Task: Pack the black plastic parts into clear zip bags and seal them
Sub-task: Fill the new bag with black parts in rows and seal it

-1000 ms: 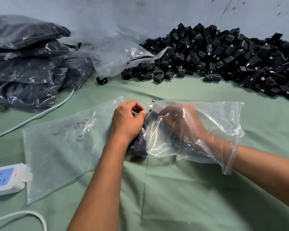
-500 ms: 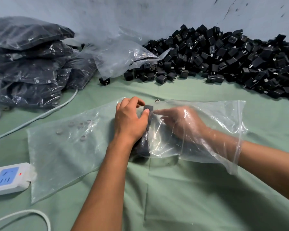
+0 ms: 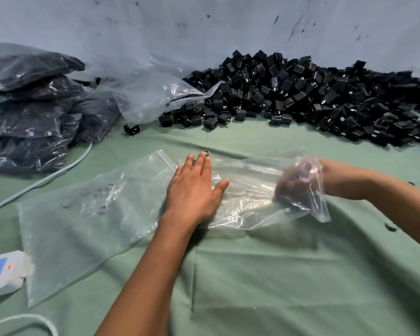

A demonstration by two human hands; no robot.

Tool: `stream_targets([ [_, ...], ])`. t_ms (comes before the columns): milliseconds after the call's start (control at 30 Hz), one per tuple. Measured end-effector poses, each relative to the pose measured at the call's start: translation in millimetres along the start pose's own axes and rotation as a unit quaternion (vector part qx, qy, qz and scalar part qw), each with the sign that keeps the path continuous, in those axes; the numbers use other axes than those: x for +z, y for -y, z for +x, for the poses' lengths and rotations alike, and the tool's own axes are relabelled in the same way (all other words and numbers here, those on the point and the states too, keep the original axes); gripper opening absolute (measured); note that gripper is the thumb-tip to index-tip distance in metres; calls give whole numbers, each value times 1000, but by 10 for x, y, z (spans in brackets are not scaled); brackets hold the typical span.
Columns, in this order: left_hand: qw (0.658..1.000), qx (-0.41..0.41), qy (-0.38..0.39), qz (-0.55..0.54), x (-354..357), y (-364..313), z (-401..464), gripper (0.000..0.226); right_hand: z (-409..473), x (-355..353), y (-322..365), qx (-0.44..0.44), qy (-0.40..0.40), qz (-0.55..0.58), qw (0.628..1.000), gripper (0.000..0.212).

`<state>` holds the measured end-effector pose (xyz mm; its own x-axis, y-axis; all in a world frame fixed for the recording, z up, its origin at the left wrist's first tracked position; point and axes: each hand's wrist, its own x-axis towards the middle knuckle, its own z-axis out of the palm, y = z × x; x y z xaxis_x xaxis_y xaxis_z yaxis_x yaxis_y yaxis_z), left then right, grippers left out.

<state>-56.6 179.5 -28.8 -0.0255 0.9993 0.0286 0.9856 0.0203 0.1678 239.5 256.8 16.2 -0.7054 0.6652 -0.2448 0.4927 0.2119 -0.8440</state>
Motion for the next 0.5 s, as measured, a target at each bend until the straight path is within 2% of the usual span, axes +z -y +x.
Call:
stream_targets([
  [67,1000,4,2,2,-4,-15,-2,83,-111,-261,-137,73,-102,-31,992,10],
  [133,1000,6,19,8,-40,-25,15,83,-55,-467,-318,140,-262,-30,954,15],
  [200,998,-3,56,12,-134,-54,47,83,113,-586,-383,156,-363,-32,918,17],
  [267,997,-13,70,21,-269,-174,107,79,350,-657,-379,141,-384,-85,908,15],
  [333,999,21,24,4,-394,-446,162,65,599,-738,-353,123,-367,-201,900,20],
  [433,978,166,-44,-117,-435,-1005,224,40,1029,-900,-381,142,-311,-351,872,51],
  [500,960,240,-61,-130,-384,-1261,252,45,1282,-990,-430,162,-299,-358,869,66],
])
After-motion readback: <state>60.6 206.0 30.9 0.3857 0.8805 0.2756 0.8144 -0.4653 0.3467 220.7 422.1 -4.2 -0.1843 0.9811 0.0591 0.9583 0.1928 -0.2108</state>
